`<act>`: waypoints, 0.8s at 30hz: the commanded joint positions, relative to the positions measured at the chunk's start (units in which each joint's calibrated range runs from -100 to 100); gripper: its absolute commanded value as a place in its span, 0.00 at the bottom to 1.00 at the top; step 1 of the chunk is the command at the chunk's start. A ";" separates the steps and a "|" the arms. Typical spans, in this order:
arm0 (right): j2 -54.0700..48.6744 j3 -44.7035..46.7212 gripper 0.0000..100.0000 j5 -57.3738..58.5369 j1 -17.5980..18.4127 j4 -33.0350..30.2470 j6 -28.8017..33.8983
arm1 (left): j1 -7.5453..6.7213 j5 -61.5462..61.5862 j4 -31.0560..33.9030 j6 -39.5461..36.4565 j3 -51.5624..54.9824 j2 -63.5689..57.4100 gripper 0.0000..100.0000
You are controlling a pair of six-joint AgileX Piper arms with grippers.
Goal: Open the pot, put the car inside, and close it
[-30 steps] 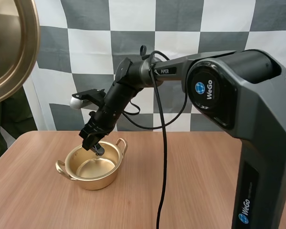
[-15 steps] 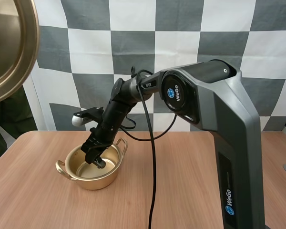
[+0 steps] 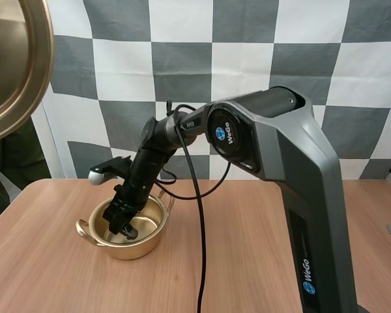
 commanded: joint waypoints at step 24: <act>0.54 0.00 0.00 -7.88 0.05 -1.46 -0.01 | 0.04 0.04 0.03 0.00 0.05 -0.16 0.00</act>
